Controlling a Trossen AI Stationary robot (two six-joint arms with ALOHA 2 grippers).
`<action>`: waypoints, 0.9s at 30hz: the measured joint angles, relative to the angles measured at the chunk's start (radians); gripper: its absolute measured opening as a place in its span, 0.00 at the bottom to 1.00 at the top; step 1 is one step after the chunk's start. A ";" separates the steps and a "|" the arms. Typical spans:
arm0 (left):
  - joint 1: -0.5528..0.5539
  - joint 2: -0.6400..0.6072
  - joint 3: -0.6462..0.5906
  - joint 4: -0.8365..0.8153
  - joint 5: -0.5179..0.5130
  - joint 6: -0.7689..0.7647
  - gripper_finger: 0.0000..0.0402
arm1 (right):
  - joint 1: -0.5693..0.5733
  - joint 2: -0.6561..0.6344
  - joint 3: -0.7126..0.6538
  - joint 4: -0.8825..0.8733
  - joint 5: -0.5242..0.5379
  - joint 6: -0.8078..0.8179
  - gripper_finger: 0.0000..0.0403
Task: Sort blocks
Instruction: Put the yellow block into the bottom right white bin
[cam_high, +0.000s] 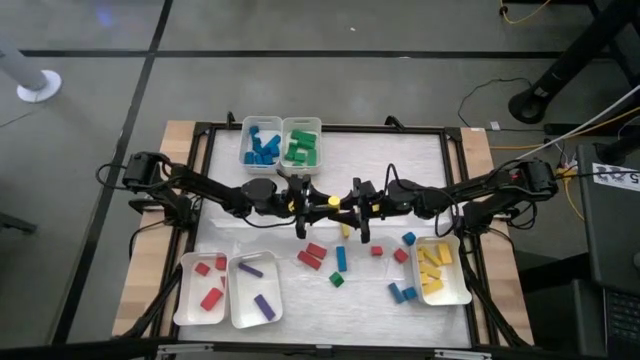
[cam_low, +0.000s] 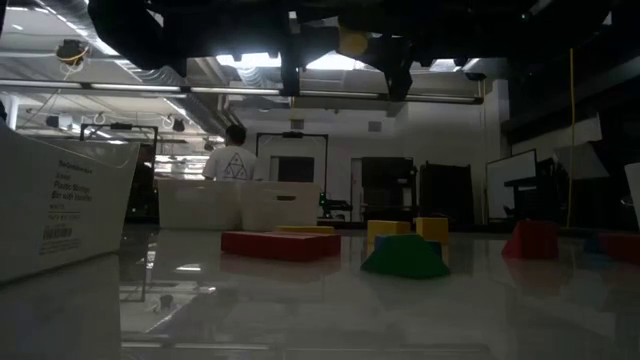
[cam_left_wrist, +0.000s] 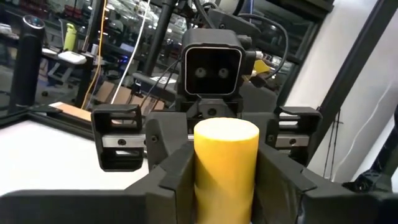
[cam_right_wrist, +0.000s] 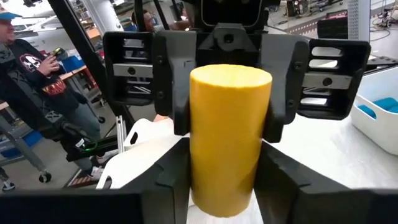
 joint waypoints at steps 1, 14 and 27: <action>0.000 0.000 0.000 0.000 0.000 0.002 0.33 | 0.000 0.000 0.000 -0.001 -0.001 0.000 0.33; 0.001 0.000 0.000 -0.003 0.016 -0.015 0.49 | 0.000 -0.003 0.000 -0.006 -0.048 0.026 0.34; 0.003 -0.069 0.001 -0.064 0.069 -0.016 0.57 | 0.002 -0.274 0.000 -0.562 -0.099 0.121 0.35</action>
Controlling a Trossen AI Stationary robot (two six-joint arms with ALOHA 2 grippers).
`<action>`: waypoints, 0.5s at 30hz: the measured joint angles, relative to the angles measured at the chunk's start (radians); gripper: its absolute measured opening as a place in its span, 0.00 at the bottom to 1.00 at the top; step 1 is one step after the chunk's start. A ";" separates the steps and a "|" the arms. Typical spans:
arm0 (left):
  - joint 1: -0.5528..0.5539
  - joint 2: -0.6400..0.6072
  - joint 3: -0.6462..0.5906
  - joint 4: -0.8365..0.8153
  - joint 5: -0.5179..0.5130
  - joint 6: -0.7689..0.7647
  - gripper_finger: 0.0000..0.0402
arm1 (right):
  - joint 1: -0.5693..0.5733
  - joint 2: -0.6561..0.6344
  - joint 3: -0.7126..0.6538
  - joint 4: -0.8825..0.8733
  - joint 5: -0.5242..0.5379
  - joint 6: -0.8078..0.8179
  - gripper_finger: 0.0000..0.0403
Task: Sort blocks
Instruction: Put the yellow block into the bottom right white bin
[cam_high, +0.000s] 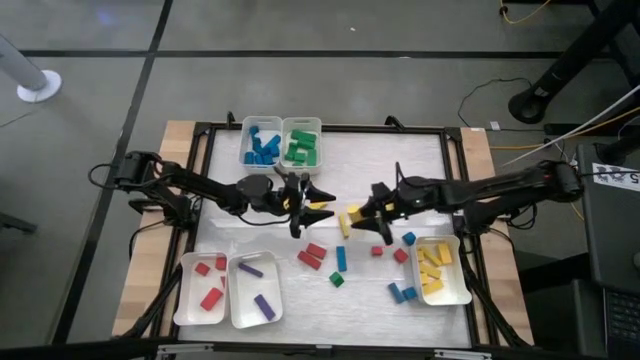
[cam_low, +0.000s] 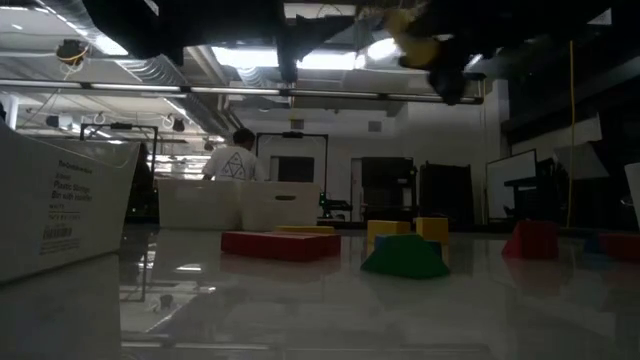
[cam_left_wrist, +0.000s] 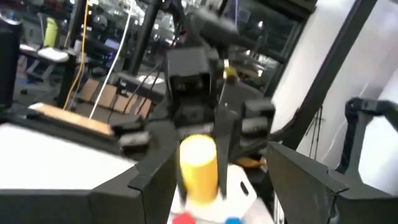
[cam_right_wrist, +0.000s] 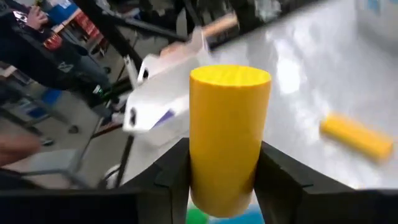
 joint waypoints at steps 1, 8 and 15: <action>0.000 -0.003 0.000 -0.019 0.001 0.000 0.57 | 0.000 -0.036 0.000 -0.057 -0.016 0.029 0.35; 0.000 -0.003 0.000 -0.185 0.001 0.045 0.57 | 0.000 -0.270 0.000 -0.397 -0.245 0.243 0.38; 0.000 -0.003 0.000 -0.285 0.002 0.064 0.57 | 0.000 -0.448 0.000 -0.779 -0.367 0.346 0.36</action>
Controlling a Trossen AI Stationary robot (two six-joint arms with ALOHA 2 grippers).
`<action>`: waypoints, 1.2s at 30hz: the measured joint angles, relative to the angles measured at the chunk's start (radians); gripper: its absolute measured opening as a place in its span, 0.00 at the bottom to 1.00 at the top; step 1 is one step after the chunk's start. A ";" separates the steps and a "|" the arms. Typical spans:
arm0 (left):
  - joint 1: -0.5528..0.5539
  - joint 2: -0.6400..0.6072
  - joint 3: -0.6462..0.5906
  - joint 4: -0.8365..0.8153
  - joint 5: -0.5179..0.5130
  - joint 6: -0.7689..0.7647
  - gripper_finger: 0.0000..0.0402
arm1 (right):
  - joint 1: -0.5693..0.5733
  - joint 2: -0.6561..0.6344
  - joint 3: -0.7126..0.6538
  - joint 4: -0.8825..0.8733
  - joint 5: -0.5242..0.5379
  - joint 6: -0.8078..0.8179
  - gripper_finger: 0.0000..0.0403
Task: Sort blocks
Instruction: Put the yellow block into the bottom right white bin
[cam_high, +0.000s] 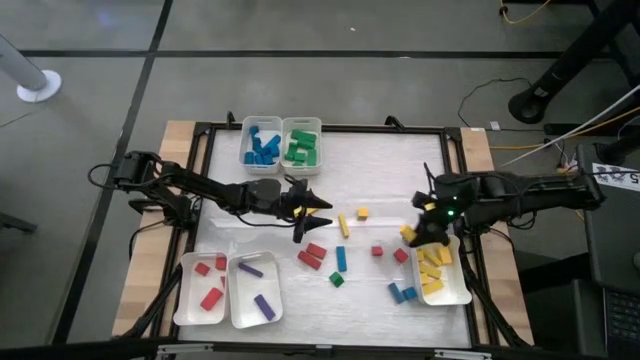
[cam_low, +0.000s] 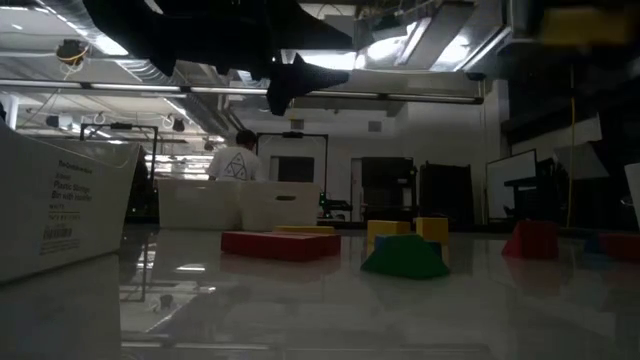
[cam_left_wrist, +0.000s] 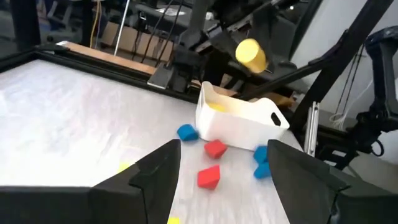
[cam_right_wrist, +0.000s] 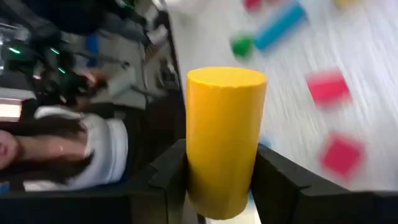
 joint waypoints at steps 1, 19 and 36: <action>0.000 0.000 0.000 0.000 0.000 -0.002 0.57 | 0.000 -0.017 0.000 -0.056 -0.008 0.013 0.36; 0.000 0.000 0.000 -0.085 0.000 0.027 0.57 | 0.000 -0.051 -0.002 -0.543 0.041 0.196 0.40; 0.022 0.000 0.000 -0.275 -0.165 0.121 0.57 | 0.000 -0.039 -0.002 -0.534 0.077 0.197 0.40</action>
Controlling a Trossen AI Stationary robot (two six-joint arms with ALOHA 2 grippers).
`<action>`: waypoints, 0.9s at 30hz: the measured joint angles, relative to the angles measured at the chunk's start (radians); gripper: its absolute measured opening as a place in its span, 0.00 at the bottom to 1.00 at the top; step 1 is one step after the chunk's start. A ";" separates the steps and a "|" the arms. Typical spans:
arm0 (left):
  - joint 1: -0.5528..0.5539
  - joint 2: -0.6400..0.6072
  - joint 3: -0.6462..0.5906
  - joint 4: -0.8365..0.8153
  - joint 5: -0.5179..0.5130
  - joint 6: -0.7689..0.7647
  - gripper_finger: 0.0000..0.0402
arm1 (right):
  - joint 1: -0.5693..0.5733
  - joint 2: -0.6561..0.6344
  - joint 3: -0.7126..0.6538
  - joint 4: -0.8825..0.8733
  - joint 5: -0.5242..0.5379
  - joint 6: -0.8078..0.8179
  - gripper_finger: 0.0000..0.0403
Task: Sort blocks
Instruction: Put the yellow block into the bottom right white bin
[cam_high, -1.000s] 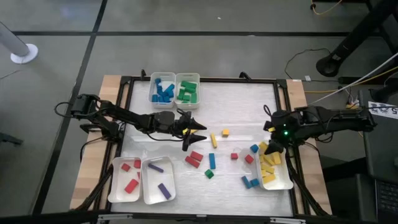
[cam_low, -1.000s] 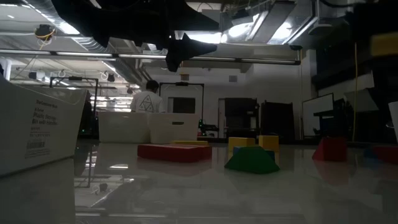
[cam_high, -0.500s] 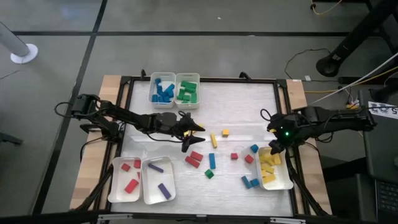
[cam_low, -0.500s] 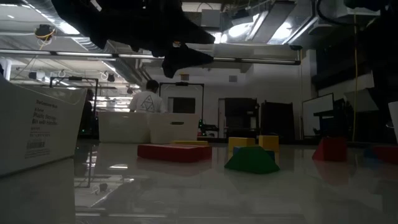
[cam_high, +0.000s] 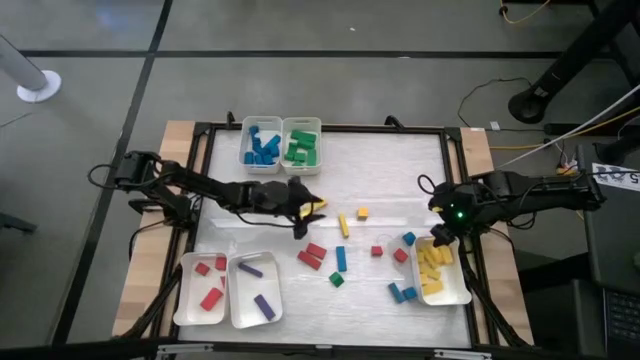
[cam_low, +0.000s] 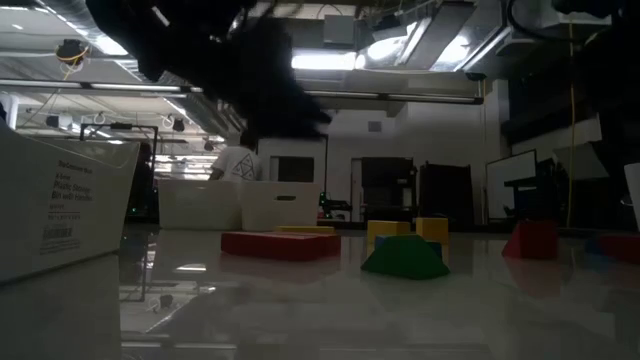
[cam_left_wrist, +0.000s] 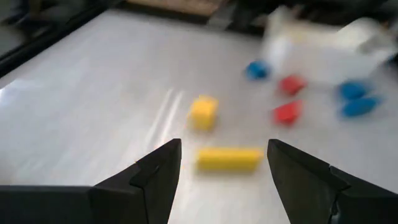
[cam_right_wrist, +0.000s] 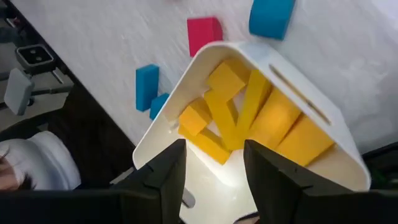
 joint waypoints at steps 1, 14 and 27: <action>0.009 0.000 0.000 -0.038 -0.022 0.000 0.57 | 0.000 0.000 0.000 0.004 0.009 0.000 0.40; 0.069 0.113 0.000 -0.142 -0.072 -0.012 0.57 | 0.000 0.000 0.000 0.226 0.099 -0.015 0.41; 0.058 0.213 0.000 -0.143 -0.070 0.057 0.57 | 0.000 0.019 0.000 0.518 0.334 -0.158 0.41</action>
